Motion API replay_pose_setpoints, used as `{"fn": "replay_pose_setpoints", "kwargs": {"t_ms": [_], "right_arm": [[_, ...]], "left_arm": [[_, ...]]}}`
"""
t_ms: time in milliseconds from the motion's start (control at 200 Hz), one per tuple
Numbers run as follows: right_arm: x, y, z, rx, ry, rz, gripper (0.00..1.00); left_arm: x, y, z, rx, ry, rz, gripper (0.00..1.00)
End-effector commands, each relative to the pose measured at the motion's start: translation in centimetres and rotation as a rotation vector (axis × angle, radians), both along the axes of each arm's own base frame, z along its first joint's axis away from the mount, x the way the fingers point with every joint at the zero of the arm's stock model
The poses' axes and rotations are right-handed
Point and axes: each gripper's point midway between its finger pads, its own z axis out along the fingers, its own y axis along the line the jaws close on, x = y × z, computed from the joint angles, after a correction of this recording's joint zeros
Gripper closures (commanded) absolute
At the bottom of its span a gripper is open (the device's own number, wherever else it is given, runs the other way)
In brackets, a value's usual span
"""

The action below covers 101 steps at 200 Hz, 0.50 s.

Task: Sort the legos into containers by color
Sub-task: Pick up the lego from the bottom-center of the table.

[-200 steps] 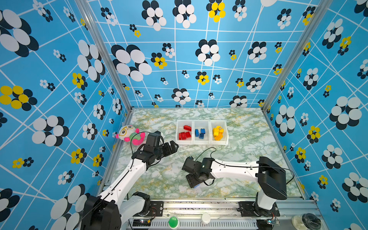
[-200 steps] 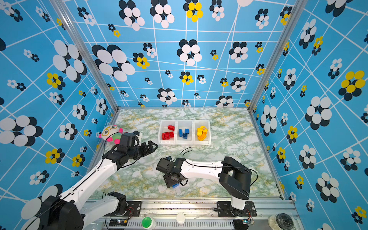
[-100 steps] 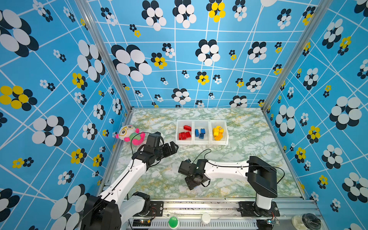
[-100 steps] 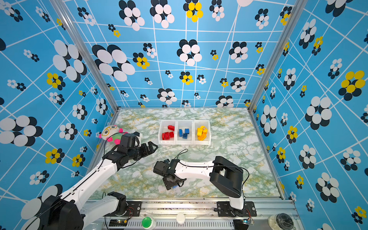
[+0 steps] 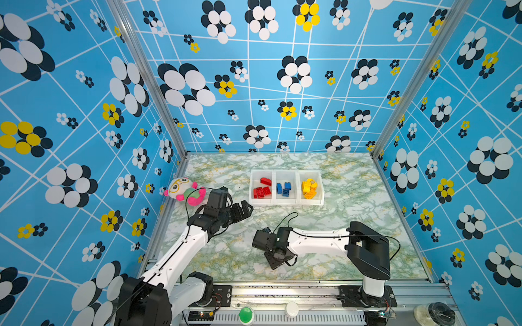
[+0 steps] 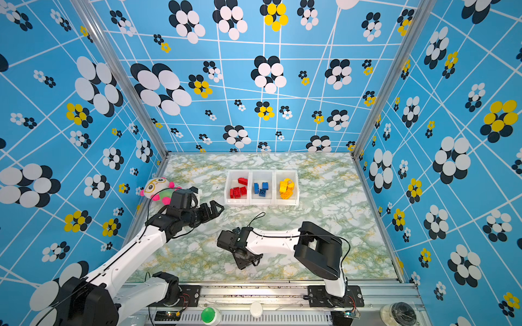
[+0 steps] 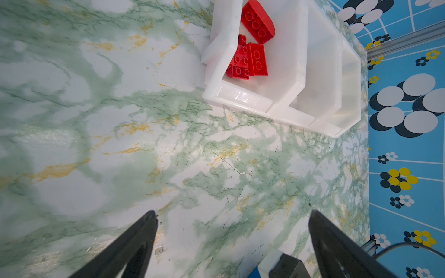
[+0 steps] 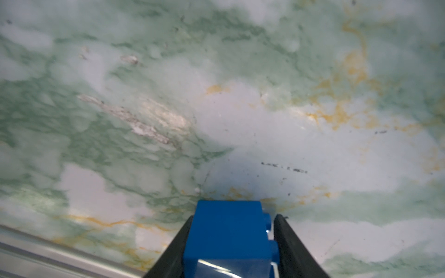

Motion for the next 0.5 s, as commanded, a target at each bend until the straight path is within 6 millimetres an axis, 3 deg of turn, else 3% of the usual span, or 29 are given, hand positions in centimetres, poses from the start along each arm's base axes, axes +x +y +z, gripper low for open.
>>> {"fn": "replay_pose_setpoints", "kwargs": {"t_ms": [0, 215, 500], "right_arm": [[-0.1, -0.2, 0.4, -0.023, -0.007, -0.004, 0.52], [0.0, -0.4, 1.1, -0.019, -0.021, -0.008, 0.63], [1.9, -0.7, 4.2, 0.009, -0.11, 0.0, 0.65]], "left_arm": [[-0.2, 0.3, 0.0, 0.006, -0.003, 0.008, 0.01], [-0.3, 0.4, 0.1, 0.005, -0.005, 0.008, 0.01], [-0.4, 0.3, 0.0, 0.001, -0.003, 0.004, 0.01]]}}
